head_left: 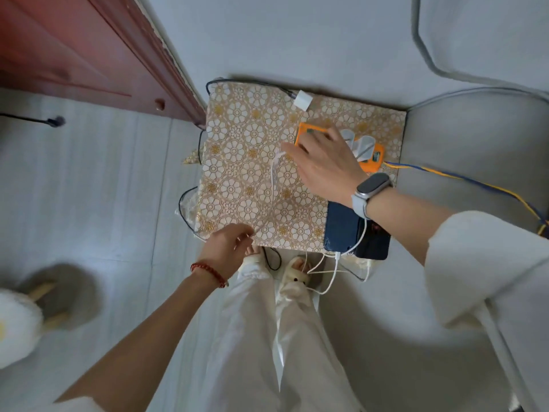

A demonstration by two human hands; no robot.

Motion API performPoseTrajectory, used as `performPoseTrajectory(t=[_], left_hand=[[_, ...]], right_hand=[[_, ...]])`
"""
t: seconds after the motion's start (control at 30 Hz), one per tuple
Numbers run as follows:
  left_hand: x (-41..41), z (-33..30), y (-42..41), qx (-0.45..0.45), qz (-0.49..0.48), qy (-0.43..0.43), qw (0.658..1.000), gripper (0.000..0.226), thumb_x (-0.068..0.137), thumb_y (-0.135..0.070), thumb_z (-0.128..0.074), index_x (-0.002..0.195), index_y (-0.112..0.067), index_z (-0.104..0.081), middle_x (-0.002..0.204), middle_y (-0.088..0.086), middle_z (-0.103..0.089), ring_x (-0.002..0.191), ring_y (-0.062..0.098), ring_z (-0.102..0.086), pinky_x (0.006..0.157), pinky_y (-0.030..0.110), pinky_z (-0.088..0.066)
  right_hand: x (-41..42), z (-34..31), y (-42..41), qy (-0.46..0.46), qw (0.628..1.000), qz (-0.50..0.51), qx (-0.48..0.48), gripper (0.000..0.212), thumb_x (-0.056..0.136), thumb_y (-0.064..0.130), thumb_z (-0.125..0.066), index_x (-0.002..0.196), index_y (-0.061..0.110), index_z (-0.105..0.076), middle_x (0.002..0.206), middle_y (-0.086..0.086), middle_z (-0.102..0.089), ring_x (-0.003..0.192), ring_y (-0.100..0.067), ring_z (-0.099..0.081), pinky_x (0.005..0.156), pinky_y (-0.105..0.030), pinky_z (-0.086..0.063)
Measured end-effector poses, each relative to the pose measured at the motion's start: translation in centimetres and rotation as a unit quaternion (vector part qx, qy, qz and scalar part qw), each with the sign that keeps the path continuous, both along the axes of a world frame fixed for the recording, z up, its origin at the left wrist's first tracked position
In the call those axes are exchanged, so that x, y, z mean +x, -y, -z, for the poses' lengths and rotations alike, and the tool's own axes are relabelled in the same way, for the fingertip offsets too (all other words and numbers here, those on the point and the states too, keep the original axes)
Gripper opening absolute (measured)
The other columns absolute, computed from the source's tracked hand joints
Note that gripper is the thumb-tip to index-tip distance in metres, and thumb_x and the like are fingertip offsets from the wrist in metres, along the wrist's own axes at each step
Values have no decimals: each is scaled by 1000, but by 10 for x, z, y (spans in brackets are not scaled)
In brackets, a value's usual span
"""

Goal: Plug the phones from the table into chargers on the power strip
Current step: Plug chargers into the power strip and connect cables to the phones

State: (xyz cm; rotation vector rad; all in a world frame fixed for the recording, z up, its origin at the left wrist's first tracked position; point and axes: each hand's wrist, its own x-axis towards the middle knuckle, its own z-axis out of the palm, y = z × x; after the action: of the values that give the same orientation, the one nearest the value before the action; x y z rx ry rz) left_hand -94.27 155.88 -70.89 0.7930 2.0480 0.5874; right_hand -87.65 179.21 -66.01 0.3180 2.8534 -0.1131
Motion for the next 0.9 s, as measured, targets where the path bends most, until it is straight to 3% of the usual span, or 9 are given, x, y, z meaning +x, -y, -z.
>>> performPoseTrajectory(t=[0.1,0.23,0.4,0.53,0.63,0.77,0.9], left_hand=[[7,-10,19,-51,2,-68,996,16,85,-18,-56,98,-15,-65,94,7,-69,80,26,-62,73,37,-52],[8,-21,45,-107,-63,-135,983,17,85,-17,-54,99,-15,-63,94,12,-67,83,34,-62,71,39,-50],[46,-23,47,-126,-14,-22,992,16,84,-19,-56,97,-18,-66,95,8,-70,86,25,-62,78,32,-49],[102,-21,26,-94,40,85,991,20,86,-21,-53,101,-21,-66,103,7,-69,96,24,-62,84,27,-45],[138,-17,3,-108,120,150,975,28,88,-24,-49,114,-17,-60,123,9,-61,112,26,-55,95,27,-40],[151,-16,-20,-139,77,131,979,33,88,-25,-47,118,-14,-55,123,13,-58,113,30,-54,95,37,-44],[126,-31,-30,-133,-19,44,990,38,89,-26,-47,125,-15,-48,133,12,-48,111,29,-53,96,43,-46]], right_hand=[[26,-7,8,13,1000,-22,9,30,86,3,-44,115,7,-54,101,-13,-59,94,-31,-54,89,-44,-36],[43,-12,21,48,998,-48,-18,28,87,3,-41,113,7,-51,107,-11,-60,102,-31,-54,99,-46,-32],[55,-14,27,68,991,-104,-39,36,83,5,-48,118,14,-54,102,-10,-60,103,-30,-53,108,-52,-26],[89,-20,11,76,986,-146,-21,26,81,4,-47,99,11,-65,91,-7,-61,98,-29,-54,116,-52,-7],[115,-24,-5,110,976,-189,21,23,80,2,-48,87,7,-69,84,-9,-61,104,-31,-54,114,-52,6],[136,-20,-12,214,952,-198,96,31,87,10,-41,107,10,-64,116,-11,-61,134,-30,-31,112,-49,14],[138,-17,-1,160,971,-175,44,41,89,14,-42,130,9,-45,147,-14,-34,143,-29,-13,115,-51,5]])
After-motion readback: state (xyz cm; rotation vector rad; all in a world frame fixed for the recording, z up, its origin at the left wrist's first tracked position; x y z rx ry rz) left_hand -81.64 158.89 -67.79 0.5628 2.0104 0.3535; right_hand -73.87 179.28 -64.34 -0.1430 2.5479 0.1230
